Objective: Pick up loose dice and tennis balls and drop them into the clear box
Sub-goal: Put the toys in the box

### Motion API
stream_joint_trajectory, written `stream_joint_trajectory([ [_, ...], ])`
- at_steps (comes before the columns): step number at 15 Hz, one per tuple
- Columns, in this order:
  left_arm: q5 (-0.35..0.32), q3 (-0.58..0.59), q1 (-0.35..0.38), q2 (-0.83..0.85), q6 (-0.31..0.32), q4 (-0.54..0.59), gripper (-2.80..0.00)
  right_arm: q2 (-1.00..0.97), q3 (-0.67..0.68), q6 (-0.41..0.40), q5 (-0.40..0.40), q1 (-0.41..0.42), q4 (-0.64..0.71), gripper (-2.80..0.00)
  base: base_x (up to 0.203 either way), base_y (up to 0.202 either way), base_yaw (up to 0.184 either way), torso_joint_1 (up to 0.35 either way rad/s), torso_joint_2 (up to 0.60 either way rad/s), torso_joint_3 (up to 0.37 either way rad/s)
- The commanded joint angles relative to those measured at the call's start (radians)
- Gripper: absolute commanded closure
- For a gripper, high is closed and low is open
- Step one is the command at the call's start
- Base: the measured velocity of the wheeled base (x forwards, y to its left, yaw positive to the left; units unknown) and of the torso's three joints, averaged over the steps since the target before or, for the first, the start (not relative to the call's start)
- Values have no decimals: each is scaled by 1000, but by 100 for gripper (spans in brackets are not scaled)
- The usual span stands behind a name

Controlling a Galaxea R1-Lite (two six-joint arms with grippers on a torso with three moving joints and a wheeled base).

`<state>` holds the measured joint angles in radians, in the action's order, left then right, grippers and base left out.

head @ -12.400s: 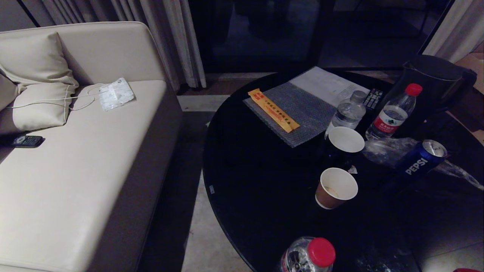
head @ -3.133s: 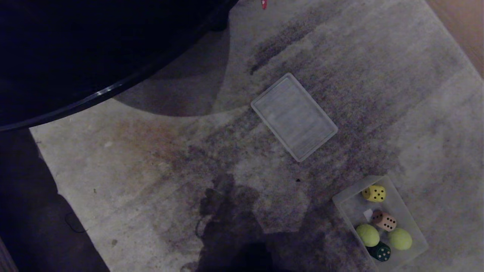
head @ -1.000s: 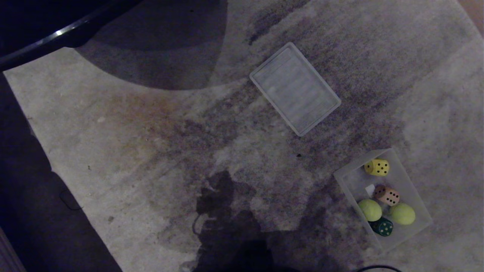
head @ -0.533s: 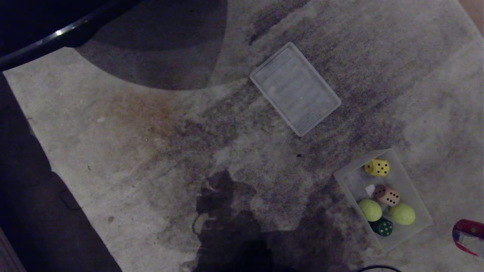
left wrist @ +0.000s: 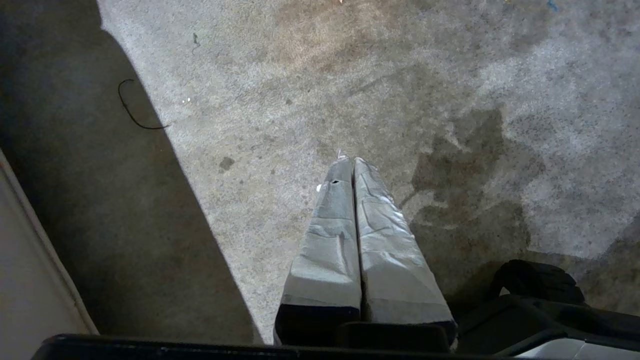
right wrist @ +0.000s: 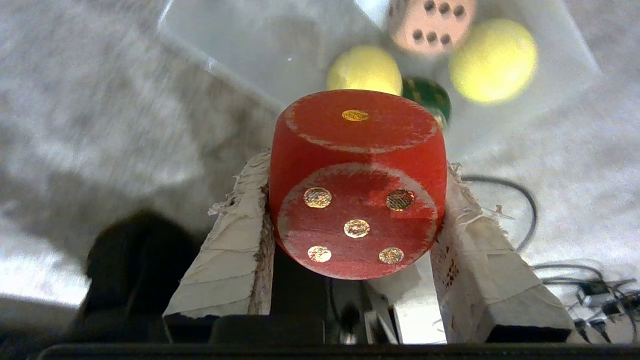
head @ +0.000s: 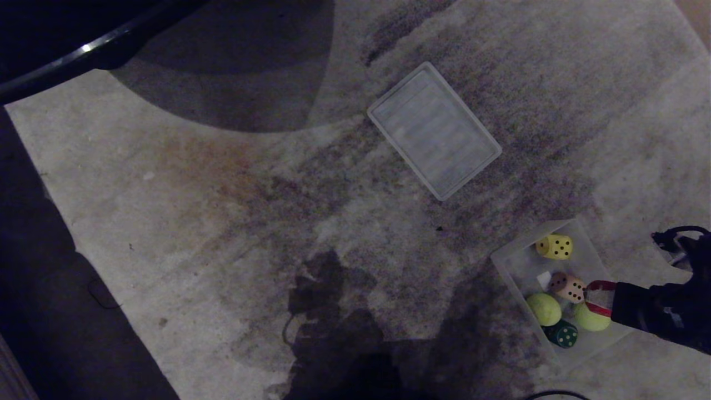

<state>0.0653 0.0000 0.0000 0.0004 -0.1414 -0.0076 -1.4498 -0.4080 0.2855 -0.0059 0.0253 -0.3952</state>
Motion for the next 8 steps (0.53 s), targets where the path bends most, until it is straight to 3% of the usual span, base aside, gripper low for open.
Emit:
stream_joint_trajectory([
  [1,1,0,0,1,-1,0,0,-214,-15,1,-1,4,-110,0,0,0,0,0,0,0],
  [4,1,0,0,0,-1,0,0,-273,-18,4,0,7,-177,0,0,0,0,0,0,0],
  [5,1,0,0,0,-1,0,0,-273,-20,4,0,7,-177,-280,0,0,0,0,0,0],
  [8,1,0,0,0,-1,0,0,-238,-15,4,1,5,-175,-280,0,0,0,0,0,0],
])
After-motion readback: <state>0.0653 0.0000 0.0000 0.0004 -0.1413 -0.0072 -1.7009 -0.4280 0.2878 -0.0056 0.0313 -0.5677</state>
